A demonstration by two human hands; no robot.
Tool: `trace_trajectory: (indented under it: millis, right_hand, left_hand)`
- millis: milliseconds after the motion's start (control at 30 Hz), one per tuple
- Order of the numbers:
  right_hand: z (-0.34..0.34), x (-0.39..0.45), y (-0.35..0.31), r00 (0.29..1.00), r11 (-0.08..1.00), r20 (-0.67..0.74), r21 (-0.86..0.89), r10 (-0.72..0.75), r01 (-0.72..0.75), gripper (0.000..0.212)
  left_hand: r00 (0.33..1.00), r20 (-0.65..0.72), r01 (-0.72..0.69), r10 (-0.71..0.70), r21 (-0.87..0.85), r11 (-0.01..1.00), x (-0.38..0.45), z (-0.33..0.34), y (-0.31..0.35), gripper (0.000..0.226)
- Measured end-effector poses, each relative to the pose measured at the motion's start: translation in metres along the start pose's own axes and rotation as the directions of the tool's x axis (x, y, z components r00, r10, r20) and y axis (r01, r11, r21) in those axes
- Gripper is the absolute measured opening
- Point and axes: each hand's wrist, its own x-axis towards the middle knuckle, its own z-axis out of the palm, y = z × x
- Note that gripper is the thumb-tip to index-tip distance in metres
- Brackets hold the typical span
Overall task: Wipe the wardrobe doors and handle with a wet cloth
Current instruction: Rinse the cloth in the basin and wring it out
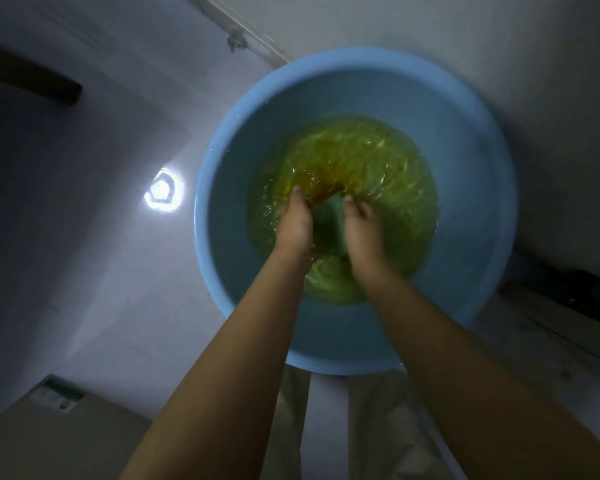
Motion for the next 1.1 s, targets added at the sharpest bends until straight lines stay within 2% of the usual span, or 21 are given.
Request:
trace_trajectory:
  millis: [67, 133, 233, 333, 433, 500, 567, 633, 667, 733, 767, 800, 867, 933, 1000, 1100]
  right_hand:
    - [0.009, -0.030, -0.009, 0.997, 0.995, -0.024, 0.059, -0.080, 0.081, 0.023]
    - [0.014, -0.053, -0.018, 0.986, 0.983, -0.093, 0.109, -0.141, 0.151, 0.033]
    - [0.017, -0.055, -0.029, 0.942, 0.955, -0.219, 0.094, -0.256, 0.281, 0.043]
    - [0.015, -0.029, -0.030, 0.916, 0.939, -0.210, -0.049, -0.342, 0.339, 0.047]
    - [0.008, -0.001, -0.022, 0.909, 0.892, -0.070, -0.237, -0.412, 0.386, 0.053]
    - [0.004, 0.010, -0.020, 0.926, 0.848, 0.004, -0.401, -0.377, 0.347, 0.053]
    - [0.000, 0.018, -0.017, 0.960, 0.853, -0.031, -0.467, -0.279, 0.233, 0.053]
    - [-0.008, 0.027, -0.010, 0.963, 0.913, -0.190, -0.394, -0.191, 0.103, 0.049]
    - [-0.012, 0.032, -0.005, 0.944, 0.946, -0.290, -0.320, -0.156, 0.058, 0.045]
    - [-0.020, 0.035, 0.007, 0.890, 0.968, -0.445, -0.250, -0.101, -0.016, 0.037]
    - [-0.021, 0.034, 0.012, 0.890, 0.962, -0.450, -0.265, -0.069, -0.060, 0.034]
    - [-0.020, 0.031, 0.017, 0.919, 0.963, -0.394, -0.258, -0.028, -0.081, 0.031]
    - [-0.007, 0.016, 0.018, 0.986, 0.985, -0.162, -0.156, 0.044, -0.070, 0.028]
    - [0.005, -0.011, 0.012, 0.998, 0.998, 0.033, -0.044, 0.050, -0.049, 0.024]
    - [0.013, -0.038, 0.004, 0.998, 0.999, 0.049, 0.041, -0.037, 0.035, 0.021]
    - [0.015, -0.057, -0.007, 0.988, 0.980, -0.076, 0.142, -0.133, 0.143, 0.030]
  left_hand:
    - [0.998, 0.057, -0.025, 0.026, -0.009, 1.000, -0.011, -0.002, 0.006, 0.049]
    - [0.991, 0.097, -0.099, 0.096, 0.031, 0.995, -0.015, -0.004, 0.009, 0.032]
    - [0.975, 0.124, -0.190, 0.184, 0.034, 0.981, -0.024, -0.003, 0.011, 0.039]
    - [0.983, 0.107, -0.151, 0.151, -0.009, 0.989, -0.034, 0.002, 0.013, 0.041]
    - [0.990, 0.065, -0.129, 0.125, 0.054, 0.990, -0.029, 0.003, 0.006, 0.044]
    - [0.986, 0.008, -0.164, 0.165, 0.145, 0.976, -0.030, 0.007, 0.004, 0.052]
    - [0.953, -0.061, -0.273, 0.298, 0.260, 0.926, -0.034, 0.011, 0.003, 0.055]
    - [0.906, -0.123, -0.363, 0.406, 0.269, 0.892, -0.034, 0.011, 0.001, 0.046]
    - [0.901, -0.150, -0.366, 0.407, 0.240, 0.899, -0.028, 0.008, -0.001, 0.041]
    - [0.936, -0.159, -0.283, 0.315, 0.195, 0.939, -0.017, -0.001, -0.005, 0.042]
    - [0.957, -0.137, -0.231, 0.254, 0.164, 0.959, -0.014, -0.005, -0.007, 0.046]
    - [0.971, -0.103, -0.200, 0.215, 0.138, 0.970, -0.010, -0.007, -0.011, 0.049]
    - [0.980, -0.047, -0.186, 0.193, 0.113, 0.976, -0.009, -0.006, -0.017, 0.051]
    - [0.980, -0.011, -0.197, 0.199, 0.097, 0.976, -0.011, -0.002, -0.019, 0.049]
    - [0.975, 0.049, -0.220, 0.216, 0.091, 0.971, -0.014, -0.003, -0.016, 0.048]
    - [0.946, 0.098, -0.317, 0.308, 0.102, 0.943, -0.017, -0.006, -0.013, 0.043]
